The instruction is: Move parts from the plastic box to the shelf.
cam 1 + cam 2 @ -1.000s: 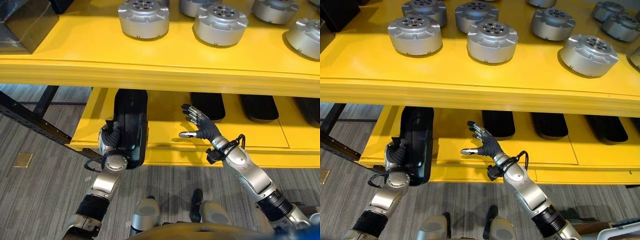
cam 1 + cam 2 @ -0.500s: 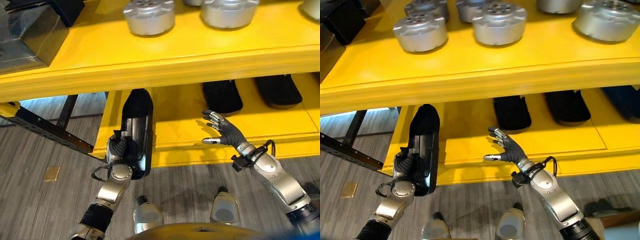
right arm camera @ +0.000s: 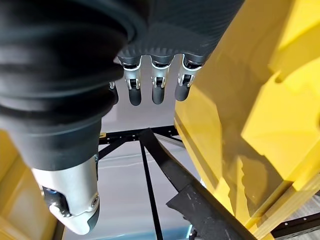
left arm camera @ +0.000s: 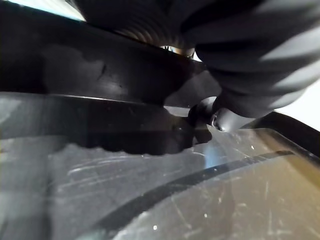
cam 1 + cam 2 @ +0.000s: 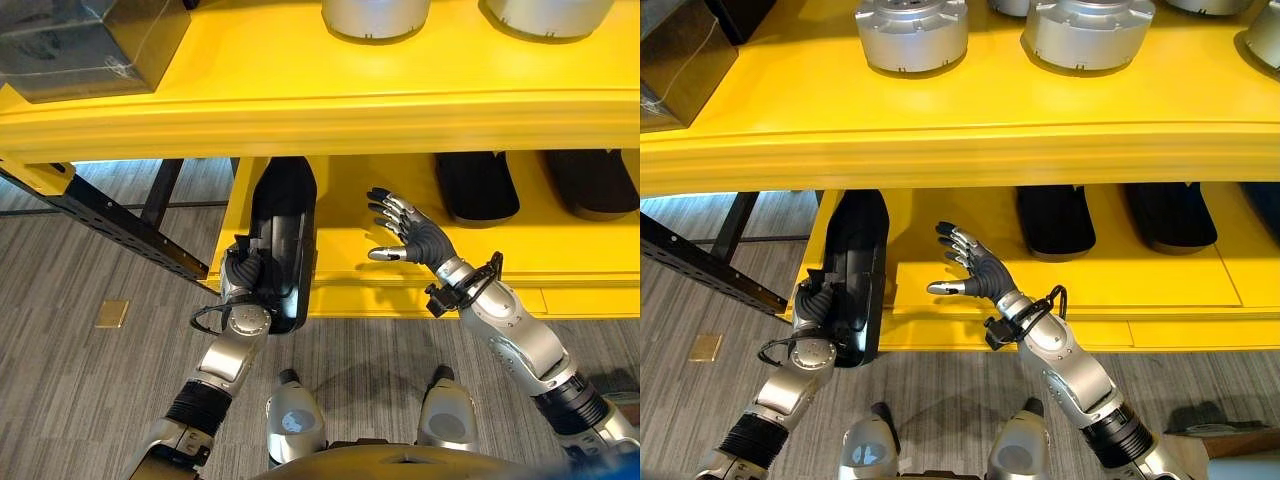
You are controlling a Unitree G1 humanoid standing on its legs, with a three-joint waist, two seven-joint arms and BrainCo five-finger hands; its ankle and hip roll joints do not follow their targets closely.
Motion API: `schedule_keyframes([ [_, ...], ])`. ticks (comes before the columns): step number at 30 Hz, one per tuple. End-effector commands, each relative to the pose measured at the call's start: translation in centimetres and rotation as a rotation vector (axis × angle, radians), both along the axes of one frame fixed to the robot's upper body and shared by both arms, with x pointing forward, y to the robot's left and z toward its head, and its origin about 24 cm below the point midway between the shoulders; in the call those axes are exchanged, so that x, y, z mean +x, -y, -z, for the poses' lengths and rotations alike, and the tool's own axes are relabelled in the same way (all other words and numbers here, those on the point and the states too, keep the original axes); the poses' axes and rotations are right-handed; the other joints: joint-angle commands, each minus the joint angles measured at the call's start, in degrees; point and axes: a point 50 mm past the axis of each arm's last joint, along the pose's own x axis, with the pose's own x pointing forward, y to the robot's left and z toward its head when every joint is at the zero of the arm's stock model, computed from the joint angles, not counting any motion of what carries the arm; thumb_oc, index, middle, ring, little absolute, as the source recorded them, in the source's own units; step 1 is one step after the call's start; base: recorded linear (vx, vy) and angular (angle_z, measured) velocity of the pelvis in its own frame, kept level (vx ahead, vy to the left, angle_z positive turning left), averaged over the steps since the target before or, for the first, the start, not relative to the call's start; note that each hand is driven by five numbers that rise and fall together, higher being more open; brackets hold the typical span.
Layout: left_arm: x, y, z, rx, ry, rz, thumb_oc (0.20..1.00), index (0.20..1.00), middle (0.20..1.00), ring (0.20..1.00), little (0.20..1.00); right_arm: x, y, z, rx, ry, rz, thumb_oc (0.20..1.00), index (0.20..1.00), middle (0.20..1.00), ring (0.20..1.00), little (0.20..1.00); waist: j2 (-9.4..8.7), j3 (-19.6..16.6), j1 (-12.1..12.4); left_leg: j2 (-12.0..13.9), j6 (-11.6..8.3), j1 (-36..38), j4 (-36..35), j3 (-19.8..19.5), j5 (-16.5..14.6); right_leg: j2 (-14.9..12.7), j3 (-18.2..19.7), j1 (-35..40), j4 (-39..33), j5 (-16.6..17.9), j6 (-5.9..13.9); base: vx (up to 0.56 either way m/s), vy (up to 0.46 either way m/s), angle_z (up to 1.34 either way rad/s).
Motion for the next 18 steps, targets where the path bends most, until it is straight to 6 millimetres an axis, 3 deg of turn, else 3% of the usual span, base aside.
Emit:
schedule_keyframes([
  [1, 1.0, -0.7, -4.2, 0.099, 0.170, 0.047, 0.200, 0.200, 0.200, 0.200, 0.200, -0.5, -0.6, -2.3, 0.078, 0.109, -0.032, 1.000, 1.000, 1.000, 1.000, 1.000, -1.54, -1.6, 1.5, -0.7, 4.20, -5.3, 10.0, -2.0, -1.8, 3.1, -5.8, -0.4, 4.3, -2.3, -3.79, 0.06, -0.088, -0.10],
  [5, 0.9, -1.1, -3.7, 0.122, 0.111, 0.083, 0.200, 0.200, 0.200, 0.200, 0.200, -0.9, -0.9, -2.0, 0.072, 0.068, -0.072, 1.000, 1.000, 1.000, 1.000, 1.000, -1.86, -2.3, 2.0, 1.8, 5.22, -6.3, 18.3, -1.2, -4.2, 0.8, -7.2, 0.2, 9.5, -3.3, -4.35, 0.10, -0.046, -0.08],
  [7, 0.6, -1.7, -3.1, 0.131, 0.073, 0.077, 0.200, 0.200, 0.200, 0.200, 0.200, -1.3, -1.0, -1.4, 0.077, 0.019, -0.100, 1.000, 1.000, 1.000, 1.000, 1.000, -1.92, -3.1, 1.7, 2.7, 5.47, -7.3, 25.6, -1.9, -7.0, -0.8, -6.6, 0.1, 14.9, -5.4, -4.29, 0.20, 0.007, -0.21],
  [13, -0.1, -3.0, -1.7, 0.154, -0.018, 0.060, 0.200, 0.200, 0.200, 0.200, 0.200, -2.0, -0.9, -0.5, 0.071, -0.032, -0.141, 1.000, 1.000, 1.000, 1.000, 1.000, -2.42, -4.9, 1.1, 3.8, 7.68, -10.4, 37.3, -2.6, -11.5, -4.0, -6.2, -1.7, 23.5, -7.7, -5.00, 0.09, 0.023, -0.10],
  [15, -0.4, -3.3, -0.7, 0.160, -0.055, 0.038, 0.200, 0.200, 0.200, 0.200, 0.200, -2.4, -0.8, -0.7, 0.065, -0.018, -0.199, 1.000, 1.000, 1.000, 1.000, 1.000, -2.65, -5.7, 0.5, 3.2, 8.86, -11.6, 41.1, -3.1, -14.3, -5.4, -5.4, -3.6, 26.3, -8.4, -4.88, 0.07, 0.117, -0.22],
  [18, -0.2, -3.4, 0.5, 0.148, -0.081, -0.024, 0.200, 0.200, 0.200, 0.200, 0.200, -2.9, -0.9, -2.3, 0.049, 0.069, -0.342, 1.000, 1.000, 1.000, 1.000, 1.000, -2.84, -5.9, -1.3, 1.1, 9.00, -12.7, 42.7, -2.1, -17.1, -7.2, -2.8, -8.4, 28.8, -9.2, -3.68, -0.04, 0.194, -0.36],
])
